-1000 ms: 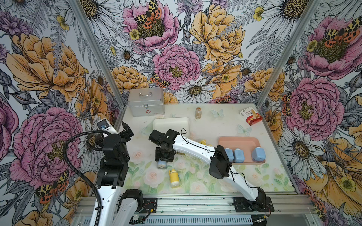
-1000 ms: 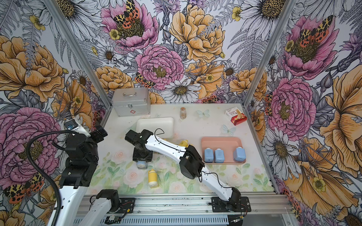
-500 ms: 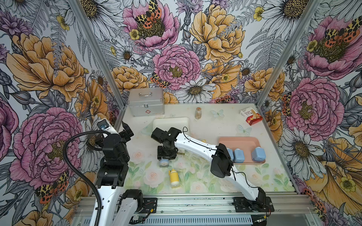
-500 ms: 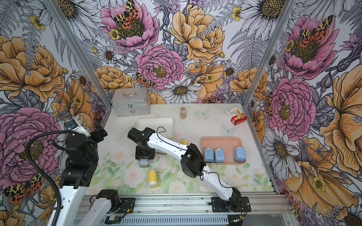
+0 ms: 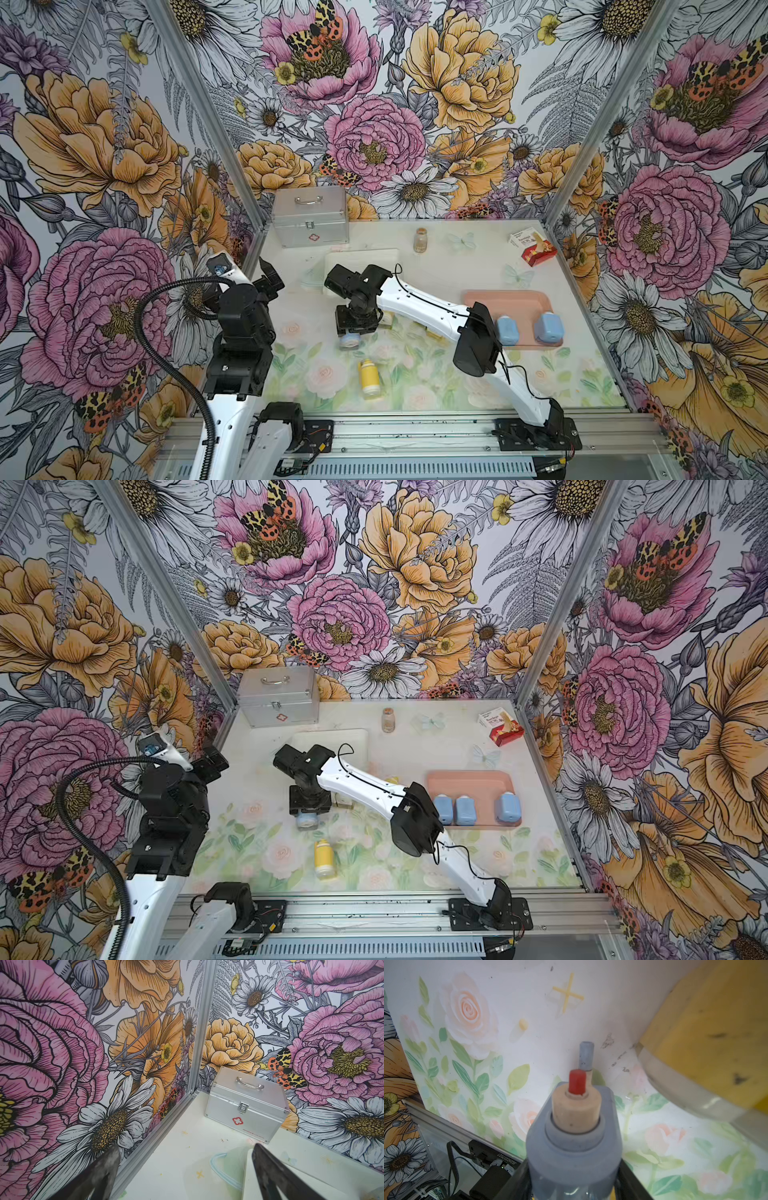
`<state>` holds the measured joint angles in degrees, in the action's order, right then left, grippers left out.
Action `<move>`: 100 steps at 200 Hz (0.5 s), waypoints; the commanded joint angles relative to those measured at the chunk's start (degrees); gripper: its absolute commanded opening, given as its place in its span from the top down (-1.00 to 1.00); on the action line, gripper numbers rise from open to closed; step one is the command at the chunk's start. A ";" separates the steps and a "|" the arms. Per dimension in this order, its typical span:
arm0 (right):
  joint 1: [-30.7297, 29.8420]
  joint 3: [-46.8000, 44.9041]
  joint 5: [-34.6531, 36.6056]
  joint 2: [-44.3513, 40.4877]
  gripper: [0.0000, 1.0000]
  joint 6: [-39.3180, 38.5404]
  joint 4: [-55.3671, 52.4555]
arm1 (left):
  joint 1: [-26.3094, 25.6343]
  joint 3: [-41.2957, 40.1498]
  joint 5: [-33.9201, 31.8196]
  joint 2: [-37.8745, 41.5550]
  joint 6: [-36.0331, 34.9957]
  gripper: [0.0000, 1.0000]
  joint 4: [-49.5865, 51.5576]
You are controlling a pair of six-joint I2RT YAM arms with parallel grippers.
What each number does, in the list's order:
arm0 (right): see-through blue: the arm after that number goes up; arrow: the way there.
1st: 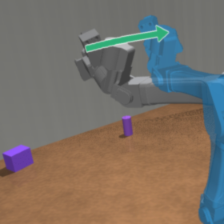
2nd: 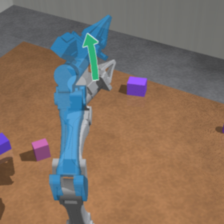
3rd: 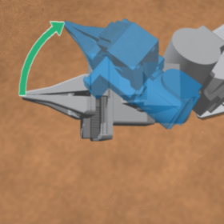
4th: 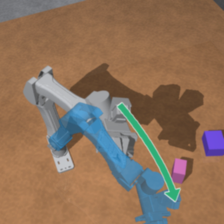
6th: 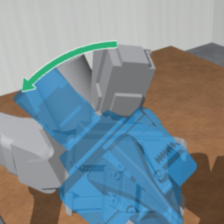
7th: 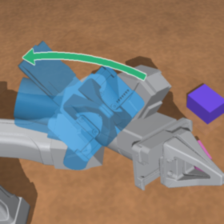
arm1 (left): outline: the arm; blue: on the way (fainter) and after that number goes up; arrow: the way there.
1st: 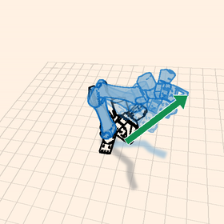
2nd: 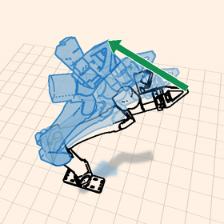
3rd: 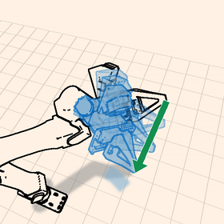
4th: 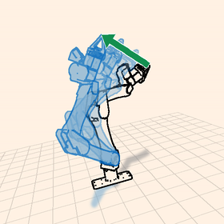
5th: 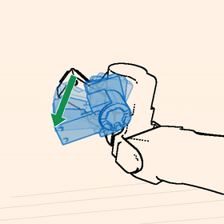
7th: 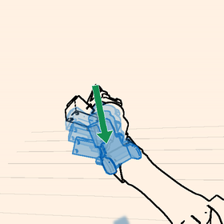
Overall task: Place the pencil sharpeners by color into the storage box
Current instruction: Pick up the pencil sharpener from the center of the board, then place the pencil sharpener in the storage box.
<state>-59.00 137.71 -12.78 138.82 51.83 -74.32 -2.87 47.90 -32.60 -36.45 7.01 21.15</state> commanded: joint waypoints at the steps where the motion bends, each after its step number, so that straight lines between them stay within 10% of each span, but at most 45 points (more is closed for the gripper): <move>1: 0.30 -0.34 -0.98 -3.60 0.26 -2.63 -0.03 | -0.55 -1.04 -1.26 -0.16 -1.12 -0.97 -0.88; 100: 0.68 -0.43 -0.09 -5.31 0.28 -7.84 -3.89 | -0.93 -1.13 -1.46 -0.58 -1.38 -0.97 -0.86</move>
<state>-58.83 137.34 -13.34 138.02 46.30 -77.17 -3.27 47.88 -32.64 -36.84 6.85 21.04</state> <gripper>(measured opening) 0.574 0.986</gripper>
